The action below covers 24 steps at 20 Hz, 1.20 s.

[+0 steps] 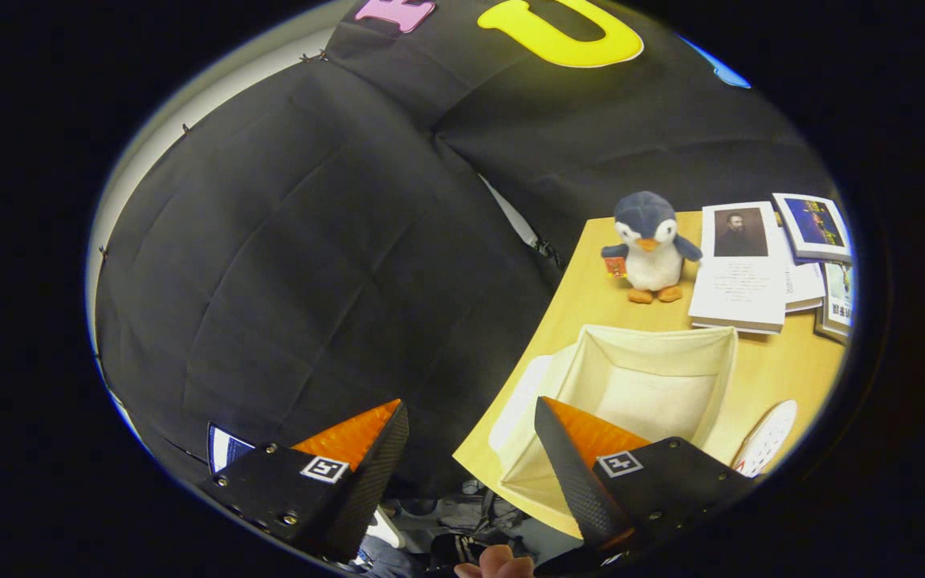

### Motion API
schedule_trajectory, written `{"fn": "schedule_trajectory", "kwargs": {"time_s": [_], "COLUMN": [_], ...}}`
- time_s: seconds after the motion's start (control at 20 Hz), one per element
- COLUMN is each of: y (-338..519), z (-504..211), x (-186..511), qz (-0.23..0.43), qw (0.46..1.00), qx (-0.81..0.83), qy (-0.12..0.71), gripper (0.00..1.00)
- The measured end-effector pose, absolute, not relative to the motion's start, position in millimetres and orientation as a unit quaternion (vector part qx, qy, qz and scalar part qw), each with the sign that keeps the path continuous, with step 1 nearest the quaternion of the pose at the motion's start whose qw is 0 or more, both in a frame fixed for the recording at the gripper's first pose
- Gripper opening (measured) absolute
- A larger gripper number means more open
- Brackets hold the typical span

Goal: Open the storage box then place both shoes into the box .Put the left shoe in first, then the right shoe, with the right side of both shoes facing outward in a uniform manner.

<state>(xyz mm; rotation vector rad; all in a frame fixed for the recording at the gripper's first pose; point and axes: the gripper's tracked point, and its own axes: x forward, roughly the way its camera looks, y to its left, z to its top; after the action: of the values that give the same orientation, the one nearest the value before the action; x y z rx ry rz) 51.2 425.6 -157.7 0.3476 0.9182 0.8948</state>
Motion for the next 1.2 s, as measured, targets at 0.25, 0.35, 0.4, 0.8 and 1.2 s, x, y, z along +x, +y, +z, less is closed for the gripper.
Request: {"fn": "schedule_trajectory", "kwargs": {"time_s": [0.25, 0.35, 0.4, 0.8, 1.2], "y": [338.6, 307.3, 292.8, 203.2, 149.3], "z": [-176.7, -182.3, -185.2, -219.9, -287.6], "x": [66.1, 67.7, 68.8, 73.5, 60.6], "qz": [0.363, 0.345, 0.335, 0.267, 0.219], "qw": [0.83, 0.839, 0.843, 0.861, 0.844], "qx": [0.102, 0.092, 0.089, 0.075, 0.059], "qy": [0.412, 0.411, 0.411, 0.427, 0.486], "gripper": [0.96, 0.96, 0.96, 0.97, 0.9]}}
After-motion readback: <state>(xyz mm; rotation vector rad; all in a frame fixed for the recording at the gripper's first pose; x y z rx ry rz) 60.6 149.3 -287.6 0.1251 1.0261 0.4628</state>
